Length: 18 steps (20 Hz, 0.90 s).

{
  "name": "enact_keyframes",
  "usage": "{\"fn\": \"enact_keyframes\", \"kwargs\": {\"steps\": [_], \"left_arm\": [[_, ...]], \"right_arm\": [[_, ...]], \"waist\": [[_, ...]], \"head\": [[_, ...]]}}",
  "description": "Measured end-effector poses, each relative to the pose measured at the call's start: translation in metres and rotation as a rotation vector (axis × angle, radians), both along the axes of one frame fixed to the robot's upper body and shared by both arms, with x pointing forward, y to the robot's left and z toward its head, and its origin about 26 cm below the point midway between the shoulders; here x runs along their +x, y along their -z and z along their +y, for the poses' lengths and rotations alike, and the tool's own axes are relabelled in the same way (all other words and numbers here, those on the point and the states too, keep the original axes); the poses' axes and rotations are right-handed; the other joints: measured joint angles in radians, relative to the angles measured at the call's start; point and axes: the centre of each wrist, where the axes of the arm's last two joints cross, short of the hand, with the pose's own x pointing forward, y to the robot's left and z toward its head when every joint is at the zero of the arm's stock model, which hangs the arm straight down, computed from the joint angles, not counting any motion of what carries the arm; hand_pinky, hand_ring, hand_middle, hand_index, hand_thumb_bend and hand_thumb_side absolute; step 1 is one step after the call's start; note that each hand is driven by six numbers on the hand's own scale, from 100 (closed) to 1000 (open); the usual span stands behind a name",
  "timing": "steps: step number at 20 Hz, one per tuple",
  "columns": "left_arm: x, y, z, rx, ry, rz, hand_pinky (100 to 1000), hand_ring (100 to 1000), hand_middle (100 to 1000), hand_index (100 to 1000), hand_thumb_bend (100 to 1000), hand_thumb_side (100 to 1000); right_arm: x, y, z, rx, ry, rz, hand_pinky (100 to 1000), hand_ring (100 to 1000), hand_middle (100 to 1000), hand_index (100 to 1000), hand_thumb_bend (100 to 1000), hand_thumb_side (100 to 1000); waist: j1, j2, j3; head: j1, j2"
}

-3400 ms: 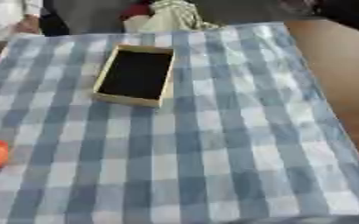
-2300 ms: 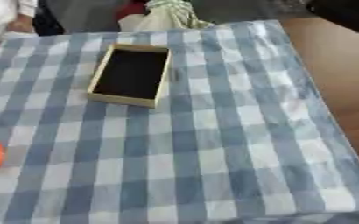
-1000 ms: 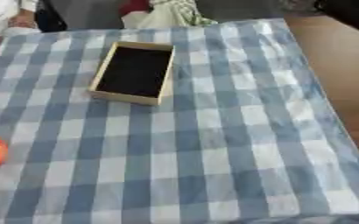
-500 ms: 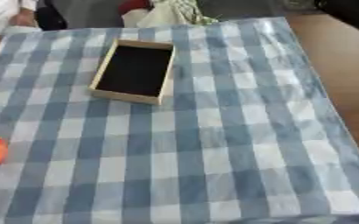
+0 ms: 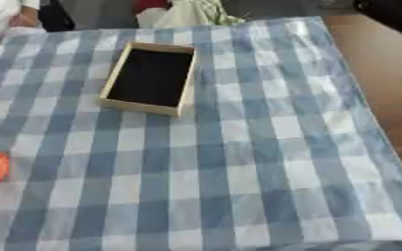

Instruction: Pick up objects on the table and place them in the box.

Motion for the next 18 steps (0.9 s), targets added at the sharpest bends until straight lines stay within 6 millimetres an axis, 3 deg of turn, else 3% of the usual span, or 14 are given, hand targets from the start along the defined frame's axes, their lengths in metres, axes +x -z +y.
{"fn": "enact_keyframes", "kwargs": {"steps": [8,16,17,18], "left_arm": [[0.001,0.000,-0.008,0.001,0.048,0.002,776,725,661,716,384,101],[0.000,0.002,-0.013,0.045,0.063,0.015,697,653,625,687,286,137],[0.000,0.003,-0.012,0.047,0.062,0.021,632,587,564,673,276,139],[0.000,0.003,-0.012,0.049,0.061,0.024,591,555,530,598,256,144]], "right_arm": [[0.001,0.000,0.001,0.010,-0.008,0.001,732,731,768,829,333,786],[0.001,0.000,0.001,0.013,-0.012,-0.007,732,731,768,829,335,793],[0.001,0.000,0.001,0.014,-0.012,-0.007,732,731,768,829,315,790],[0.001,0.000,0.001,0.014,-0.012,-0.009,732,731,768,829,333,801]], "waist": [[0.006,0.010,0.000],[0.008,0.010,0.000],[0.008,0.010,0.000],[0.008,0.010,0.000]], "head": [[-0.003,-0.005],[-0.004,-0.009],[-0.004,-0.011],[-0.004,-0.012]]}}
